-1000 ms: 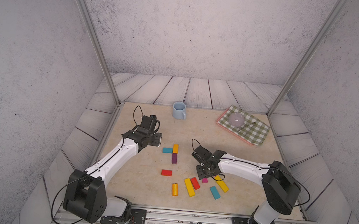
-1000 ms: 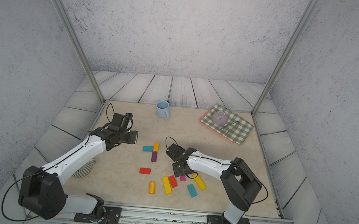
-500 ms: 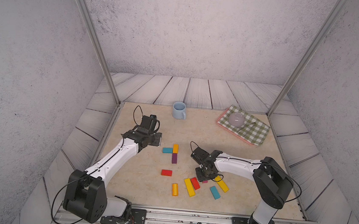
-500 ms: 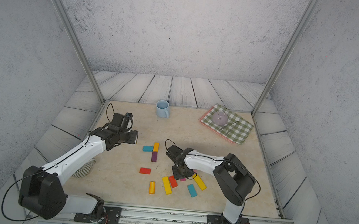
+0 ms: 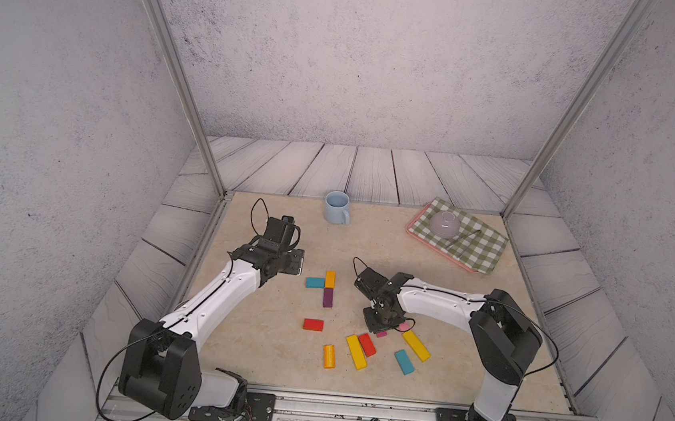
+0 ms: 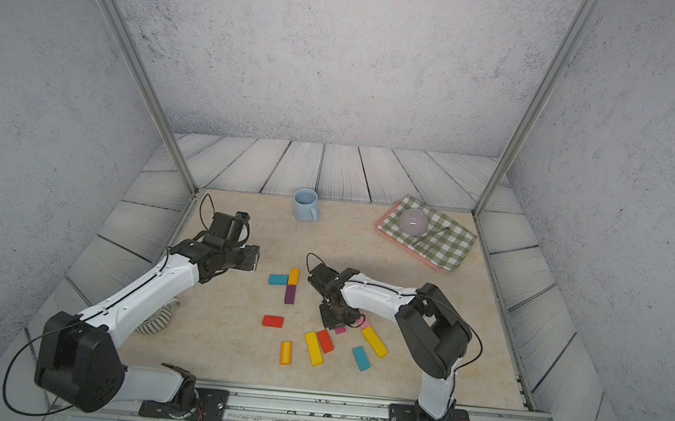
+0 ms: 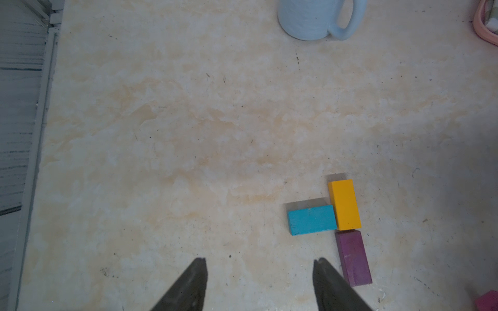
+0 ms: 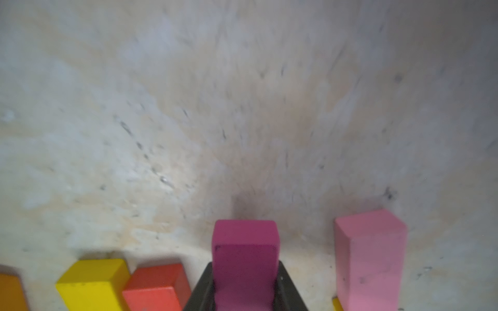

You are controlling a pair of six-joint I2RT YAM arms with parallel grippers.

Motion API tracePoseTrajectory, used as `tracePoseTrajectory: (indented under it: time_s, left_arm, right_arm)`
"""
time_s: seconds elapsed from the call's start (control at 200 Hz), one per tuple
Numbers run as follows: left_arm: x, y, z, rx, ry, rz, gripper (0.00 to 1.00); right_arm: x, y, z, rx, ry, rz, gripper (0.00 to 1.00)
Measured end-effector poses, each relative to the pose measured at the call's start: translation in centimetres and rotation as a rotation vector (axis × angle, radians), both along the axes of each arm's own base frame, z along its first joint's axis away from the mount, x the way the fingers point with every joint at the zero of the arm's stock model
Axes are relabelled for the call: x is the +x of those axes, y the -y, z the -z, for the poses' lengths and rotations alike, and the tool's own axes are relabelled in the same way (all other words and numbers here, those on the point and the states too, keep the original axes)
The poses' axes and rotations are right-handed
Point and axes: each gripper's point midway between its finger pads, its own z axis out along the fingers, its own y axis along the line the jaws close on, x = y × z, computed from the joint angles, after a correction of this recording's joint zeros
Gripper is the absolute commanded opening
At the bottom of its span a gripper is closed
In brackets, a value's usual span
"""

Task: Assemble the letter t with building blocks
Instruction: Pick up the building block from the center of the board, then assemble the building block at the center of the board.

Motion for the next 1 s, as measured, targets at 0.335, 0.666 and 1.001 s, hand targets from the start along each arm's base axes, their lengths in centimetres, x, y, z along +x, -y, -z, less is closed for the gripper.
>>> tracePoseTrajectory:
  time_s: [0.335, 0.666, 1.001]
  left_arm:
    - [-0.1, -1.9, 0.0, 0.061, -0.002, -0.096, 0.67]
    - [0.0, -3.3, -0.7, 0.086, 0.02, -0.176, 0.67]
    - [0.0, -3.7, -0.6, 0.083, 0.021, -0.202, 0.67]
  right_arm:
    - [7.6, -3.6, -5.2, 0.057, 0.216, -0.424, 0.0]
    - [10.0, -7.6, -2.7, 0.026, 0.225, -0.926, 0.0]
    - [11.4, -8.6, -0.2, -0.035, 0.149, -1.143, 0.0]
